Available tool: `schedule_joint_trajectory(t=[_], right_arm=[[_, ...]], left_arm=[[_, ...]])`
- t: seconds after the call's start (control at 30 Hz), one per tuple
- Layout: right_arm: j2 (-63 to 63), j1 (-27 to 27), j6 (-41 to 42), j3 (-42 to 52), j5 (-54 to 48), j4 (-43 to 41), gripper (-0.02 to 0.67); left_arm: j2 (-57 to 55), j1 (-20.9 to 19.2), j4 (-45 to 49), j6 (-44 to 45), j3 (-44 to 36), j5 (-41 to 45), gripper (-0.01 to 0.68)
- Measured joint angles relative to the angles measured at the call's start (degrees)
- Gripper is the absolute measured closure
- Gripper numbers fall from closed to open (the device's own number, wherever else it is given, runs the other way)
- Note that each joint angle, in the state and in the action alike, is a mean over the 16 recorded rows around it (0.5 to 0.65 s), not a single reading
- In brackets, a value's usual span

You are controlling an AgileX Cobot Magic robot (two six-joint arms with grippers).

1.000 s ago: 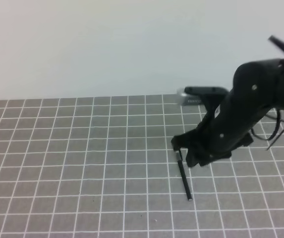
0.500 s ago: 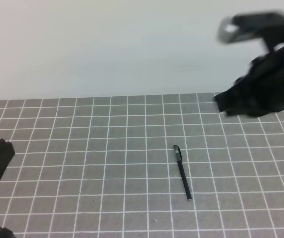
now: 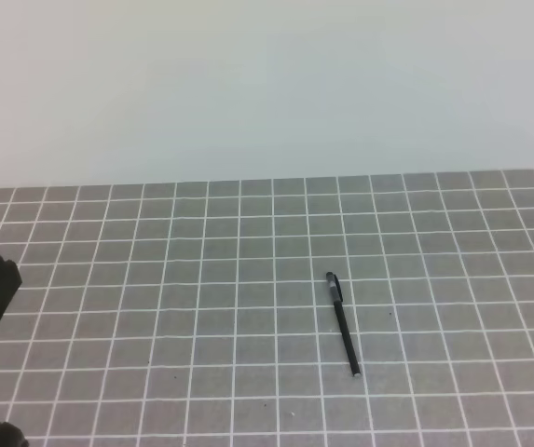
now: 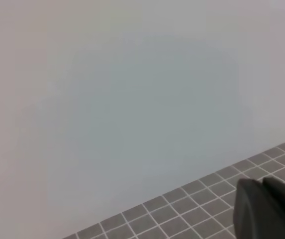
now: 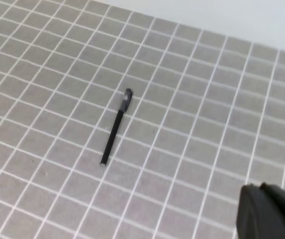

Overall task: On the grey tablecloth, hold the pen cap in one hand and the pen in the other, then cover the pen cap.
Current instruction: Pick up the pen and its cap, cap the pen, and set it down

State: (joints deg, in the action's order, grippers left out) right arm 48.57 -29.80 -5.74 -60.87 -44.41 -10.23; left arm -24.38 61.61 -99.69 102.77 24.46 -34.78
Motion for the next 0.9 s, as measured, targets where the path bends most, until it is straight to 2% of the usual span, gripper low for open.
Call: schedule_joint_trajectory(t=[0.47,0.67,0.9], right_arm=[[-31.37,0.04,-4.79,27.79,2.90,-4.90,0.646],[-39.47,0.08,-6.35,33.77,3.26,-8.11,0.646],[-43.30,0.10,-7.81,36.35,3.67,-9.92,0.645]], left_arm=[[0.00,0.00,0.52,0.02,0.00,0.10,0.674],[0.00,0.00,0.57,0.13,0.00,0.14,0.674],[0.00,0.00,0.62,0.29,0.00,0.19,0.674]])
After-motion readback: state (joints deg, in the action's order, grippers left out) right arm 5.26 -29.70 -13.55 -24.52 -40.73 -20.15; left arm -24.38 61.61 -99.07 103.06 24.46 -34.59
